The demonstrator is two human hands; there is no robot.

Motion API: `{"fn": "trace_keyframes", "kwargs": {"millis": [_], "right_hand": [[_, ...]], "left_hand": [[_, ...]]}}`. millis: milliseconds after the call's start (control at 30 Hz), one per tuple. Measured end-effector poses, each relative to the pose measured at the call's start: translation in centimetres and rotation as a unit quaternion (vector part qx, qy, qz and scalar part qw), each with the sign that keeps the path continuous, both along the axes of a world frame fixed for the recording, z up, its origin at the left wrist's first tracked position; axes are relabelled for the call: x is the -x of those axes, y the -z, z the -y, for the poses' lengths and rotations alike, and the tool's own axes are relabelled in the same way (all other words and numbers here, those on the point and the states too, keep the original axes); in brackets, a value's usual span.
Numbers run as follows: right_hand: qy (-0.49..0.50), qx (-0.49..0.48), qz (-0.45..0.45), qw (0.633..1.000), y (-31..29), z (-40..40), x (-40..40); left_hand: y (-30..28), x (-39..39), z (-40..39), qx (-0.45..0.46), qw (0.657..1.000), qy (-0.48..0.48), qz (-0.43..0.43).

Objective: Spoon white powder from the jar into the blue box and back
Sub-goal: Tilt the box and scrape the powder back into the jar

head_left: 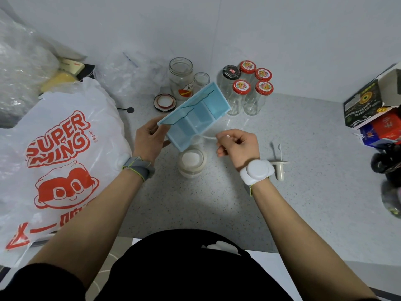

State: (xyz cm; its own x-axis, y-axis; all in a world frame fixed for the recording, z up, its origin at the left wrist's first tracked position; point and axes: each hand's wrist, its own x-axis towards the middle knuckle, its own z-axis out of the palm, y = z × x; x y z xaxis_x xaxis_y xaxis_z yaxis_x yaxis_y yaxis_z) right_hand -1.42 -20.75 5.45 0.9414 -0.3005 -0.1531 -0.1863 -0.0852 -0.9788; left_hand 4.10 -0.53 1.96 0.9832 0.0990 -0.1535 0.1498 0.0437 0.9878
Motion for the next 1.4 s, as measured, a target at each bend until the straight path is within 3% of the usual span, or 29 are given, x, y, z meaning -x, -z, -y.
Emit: {"fn": "trace_keyframes", "kwargs": {"millis": [100, 167, 333, 433, 567, 733, 1033, 1167, 1400], "right_hand": [[-0.021, 0.031, 0.04, 0.998, -0.9, -0.6, -0.6], [-0.054, 0.107, 0.053, 0.991, -1.0, -1.2, -1.2], [-0.18, 0.338, 0.126, 0.915, -0.2, -2.3, -2.6], [-0.201, 0.354, 0.125, 0.905, -0.1, -2.7, -2.5], [-0.18, 0.299, 0.062, 0.935, -0.5, -3.5, -2.0], [-0.095, 0.126, -0.048, 0.986, -1.0, -3.4, -1.9], [0.005, -0.104, -0.141, 0.985, -2.1, -3.8, -2.3], [0.024, -0.142, -0.157, 0.977, -2.2, -3.8, -2.4], [0.019, -0.112, -0.131, 0.985, -1.9, -1.6, -2.0]], "left_hand": [[-0.3, 0.0, 0.2, 0.001, 1.0, 0.015, 0.006], [-0.6, 0.0, 0.3, 0.003, 0.999, 0.029, 0.015], [-1.3, 0.0, 0.5, -0.005, 0.998, 0.055, 0.039], [-1.3, 0.1, 0.2, -0.017, 0.997, 0.063, 0.048], [-1.1, 0.3, 0.2, -0.014, 0.997, 0.064, 0.051], [-1.1, 0.0, 0.0, -0.01, 0.997, 0.061, 0.049], [-1.2, -0.5, -0.3, -0.012, 0.998, 0.037, 0.045], [-1.0, -0.4, -0.3, -0.002, 0.999, 0.035, 0.037], [-0.4, -0.4, -0.3, 0.007, 1.0, 0.007, 0.018]]}}
